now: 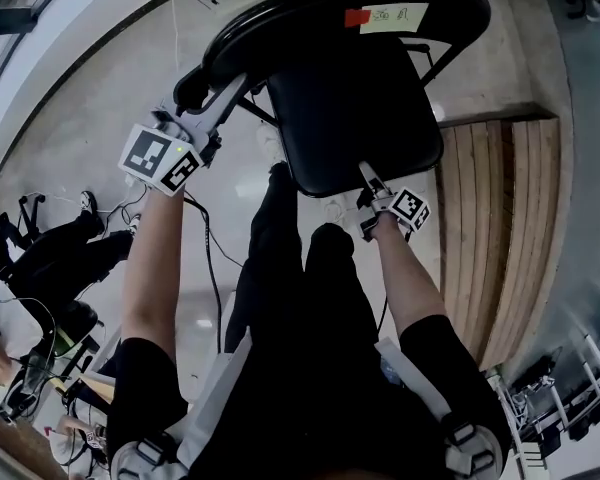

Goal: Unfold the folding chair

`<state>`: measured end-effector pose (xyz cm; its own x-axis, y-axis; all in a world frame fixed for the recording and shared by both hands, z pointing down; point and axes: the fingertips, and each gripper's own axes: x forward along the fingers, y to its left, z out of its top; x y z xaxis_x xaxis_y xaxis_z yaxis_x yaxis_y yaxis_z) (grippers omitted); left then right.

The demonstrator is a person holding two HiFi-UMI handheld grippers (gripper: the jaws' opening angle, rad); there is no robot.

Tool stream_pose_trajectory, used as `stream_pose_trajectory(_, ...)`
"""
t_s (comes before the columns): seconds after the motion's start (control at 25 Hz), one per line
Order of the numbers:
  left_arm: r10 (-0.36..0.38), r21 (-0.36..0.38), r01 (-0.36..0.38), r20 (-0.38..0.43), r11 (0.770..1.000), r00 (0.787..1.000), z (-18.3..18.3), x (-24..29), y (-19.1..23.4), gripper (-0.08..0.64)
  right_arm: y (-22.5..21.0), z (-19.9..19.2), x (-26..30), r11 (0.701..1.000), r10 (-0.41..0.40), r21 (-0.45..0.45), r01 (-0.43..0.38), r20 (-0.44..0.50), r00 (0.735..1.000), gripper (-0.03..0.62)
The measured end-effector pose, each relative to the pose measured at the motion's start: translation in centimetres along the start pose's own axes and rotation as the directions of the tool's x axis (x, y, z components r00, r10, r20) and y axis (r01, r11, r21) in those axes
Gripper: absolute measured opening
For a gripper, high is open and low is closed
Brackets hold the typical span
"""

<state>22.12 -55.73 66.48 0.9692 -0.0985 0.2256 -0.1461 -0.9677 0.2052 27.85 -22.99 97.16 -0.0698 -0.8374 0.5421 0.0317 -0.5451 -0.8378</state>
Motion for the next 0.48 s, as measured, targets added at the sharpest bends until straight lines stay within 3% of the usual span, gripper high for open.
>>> stream_pose_trajectory(0.28, 0.010, 0.003, -0.010, 0.006, 1.000, 1.000, 0.1, 0.3, 0.5, 0.199, -0.2, -0.3, 0.0, 1.000, -0.013, -0.002, 0.013, -0.014, 1.000, 0.285)
stream_pose_trajectory(0.48, -0.009, -0.003, 0.009, 0.010, 1.000, 1.000, -0.6, 0.3, -0.3, 0.199, -1.5, -1.3, -2.5, 0.981, -0.179, -0.101, 0.166, -0.131, 0.975, 0.316)
